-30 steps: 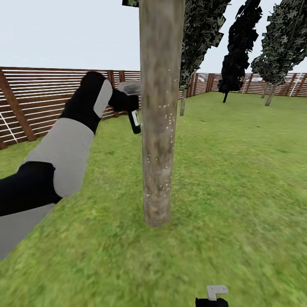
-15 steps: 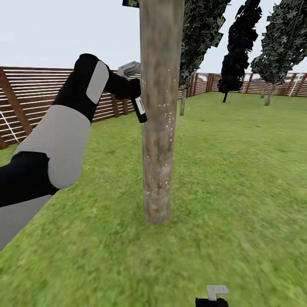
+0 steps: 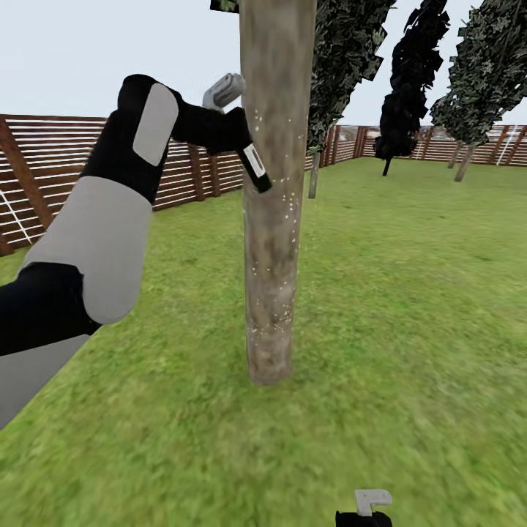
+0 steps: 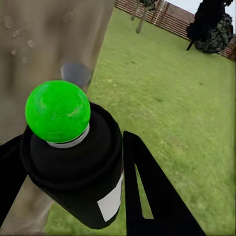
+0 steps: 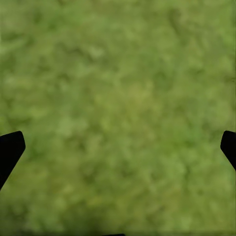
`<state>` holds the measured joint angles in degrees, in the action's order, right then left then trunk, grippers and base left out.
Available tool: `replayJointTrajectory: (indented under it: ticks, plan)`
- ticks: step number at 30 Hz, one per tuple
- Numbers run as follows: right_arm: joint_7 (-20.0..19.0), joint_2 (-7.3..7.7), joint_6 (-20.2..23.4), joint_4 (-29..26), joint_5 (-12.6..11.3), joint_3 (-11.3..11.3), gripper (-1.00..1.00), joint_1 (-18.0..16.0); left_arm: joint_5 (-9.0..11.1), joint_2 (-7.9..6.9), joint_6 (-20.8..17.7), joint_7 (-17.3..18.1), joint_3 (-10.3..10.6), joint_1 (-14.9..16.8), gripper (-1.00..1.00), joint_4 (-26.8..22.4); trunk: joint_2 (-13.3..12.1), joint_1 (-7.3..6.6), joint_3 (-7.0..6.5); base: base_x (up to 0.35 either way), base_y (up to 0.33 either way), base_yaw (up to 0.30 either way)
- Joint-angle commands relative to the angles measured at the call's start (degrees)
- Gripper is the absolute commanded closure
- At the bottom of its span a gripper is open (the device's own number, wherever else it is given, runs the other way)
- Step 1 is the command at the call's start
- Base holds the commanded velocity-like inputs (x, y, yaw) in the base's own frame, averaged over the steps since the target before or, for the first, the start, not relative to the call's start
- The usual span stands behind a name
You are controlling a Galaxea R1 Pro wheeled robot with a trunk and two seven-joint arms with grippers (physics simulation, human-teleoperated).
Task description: In the garden, pick up the pesticide atomizer on the floor and spray pesticide onto both trees until each tree trunk is fully covered.
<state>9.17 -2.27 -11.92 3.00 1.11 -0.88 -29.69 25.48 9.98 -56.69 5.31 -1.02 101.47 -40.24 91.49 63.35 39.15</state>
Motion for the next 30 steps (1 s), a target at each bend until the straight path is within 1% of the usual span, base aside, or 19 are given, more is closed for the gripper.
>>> replayJointTrajectory:
  ticks: [1, 2, 5, 7, 9, 12, 13, 16, 18, 19, 20, 21, 22, 23, 25, 26, 27, 29, 30]
  plan:
    - [0.2, -0.02, -0.4, 0.3, 0.1, -0.1, -1.00, -0.1, -0.1, 0.02, -0.2, 0.6, 0.0, 0.0, 1.00, 2.2, 0.0, -0.01, 0.05, 0.000, 0.000, 0.000]
    - [0.2, -0.02, -0.4, 0.3, 0.1, -0.1, -1.00, -0.1, -0.1, 0.02, -0.2, 0.6, 0.0, 0.0, 1.00, 3.5, 0.0, -0.01, 0.05, 0.000, 0.000, 0.000]
    - [0.2, -0.02, -0.4, 0.3, 0.1, -0.1, -1.00, -0.1, 0.0, 0.02, 0.2, 0.4, -0.1, 0.0, 1.00, 12.5, 0.0, -0.01, 0.05, 0.000, 0.000, 0.000]
    - [0.2, -0.02, -0.4, 0.3, 0.1, -0.1, -1.00, -0.1, 0.0, 0.02, 2.5, 0.4, -0.2, 0.0, 1.00, 19.7, 0.0, -0.01, 0.05, 0.000, 0.000, 0.000]
    - [0.2, -0.02, -0.4, 0.3, 0.1, -0.1, -1.00, -0.1, -0.1, 0.02, 4.0, 0.4, -0.2, 0.0, 1.00, 23.1, 0.0, -0.01, 0.05, 0.000, 0.000, 0.000]
    - [0.2, -0.02, -0.4, 0.3, 0.1, -0.1, -1.00, -0.1, -0.1, 0.02, 4.7, 0.4, -0.2, 0.0, 1.00, 24.5, 0.0, -0.01, 0.05, 0.000, 0.000, 0.000]
    - [0.2, -0.02, -0.4, 0.3, 0.1, -0.1, -1.00, -0.1, -0.7, 0.02, 5.2, 0.4, -0.1, 0.0, 1.00, 24.5, 0.0, -0.01, 0.05, 0.000, 0.000, 0.000]
    - [0.2, -0.02, -0.4, 0.3, 0.1, -0.1, -1.00, -0.1, -4.5, 0.02, 9.5, 0.3, 1.7, 0.0, 1.00, 24.1, 0.0, -0.01, 0.05, 0.000, 0.000, 0.000]
    - [0.2, -0.02, -0.4, 0.3, 0.1, -0.1, -1.00, -0.1, -5.0, 0.02, 10.1, 0.5, 1.7, 0.0, 1.00, 25.0, 0.0, -0.01, 0.05, 0.000, 0.000, 0.000]
    - [0.2, -0.02, -0.4, 0.3, 0.1, -0.1, -1.00, -0.1, -5.1, 0.02, 10.3, 1.2, 1.7, 0.0, 1.00, 26.3, 0.0, -0.01, 0.05, 0.000, 0.000, 0.000]
    - [0.2, -0.02, -0.4, 0.3, 0.1, -0.1, -1.00, -0.1, -5.2, 0.02, 10.5, 3.5, 1.7, 0.0, 1.00, 28.7, 0.0, -0.01, 0.05, 0.000, 0.000, 0.000]
    - [0.2, -0.02, -0.4, 0.3, 0.1, -0.1, -1.00, -0.1, -5.3, 0.02, 10.7, 8.5, 1.7, 0.0, 1.00, 31.6, 0.0, -0.01, 0.05, 0.000, 0.000, 0.000]
    - [0.2, -0.02, -0.4, 0.3, 0.1, -0.1, -1.00, -0.1, -5.4, 0.02, 10.7, 11.5, 1.7, -0.1, 1.00, 33.3, 0.0, -0.01, 0.05, 0.000, 0.000, 0.000]
    - [0.2, -0.02, -0.4, 0.3, 0.1, -0.1, -1.00, -0.1, -5.4, 0.02, 10.9, 12.7, 1.7, -0.1, 1.00, 34.1, 0.0, -0.01, 0.05, 0.000, 0.000, 0.000]
    - [0.2, -0.02, -0.4, 0.3, 0.1, -0.1, -1.00, -0.1, -5.6, 0.02, 13.2, 14.1, 1.6, -0.3, 1.00, 36.2, 0.0, -0.01, 0.05, 0.000, 0.000, 0.000]
    - [0.2, -0.02, -0.4, 0.3, 0.1, -0.1, -1.00, -0.1, -6.1, 0.02, 15.0, 14.4, 1.7, -1.3, 1.00, 37.4, 0.0, -0.01, 0.05, 0.000, 0.000, 0.000]
    - [0.2, -0.02, -0.4, 0.3, 0.1, -0.1, -1.00, -0.1, -8.6, 0.02, 16.6, 14.6, 1.7, -3.0, 1.00, 37.9, 0.0, -0.01, 0.05, 0.000, 0.000, 0.000]
    - [0.2, -0.02, -0.4, 0.3, 0.1, -0.1, -1.00, -0.1, -17.9, 0.02, 19.7, 14.6, 1.8, -6.8, 1.00, 38.4, 0.0, -0.01, 0.05, 0.000, 0.000, 0.000]
    - [0.2, -0.02, -0.4, 0.3, 0.1, -0.1, -1.00, -0.1, -19.1, 0.02, 20.5, 14.6, 1.8, -7.9, 1.00, 38.5, 0.0, -0.01, 0.05, 0.000, 0.000, 0.000]
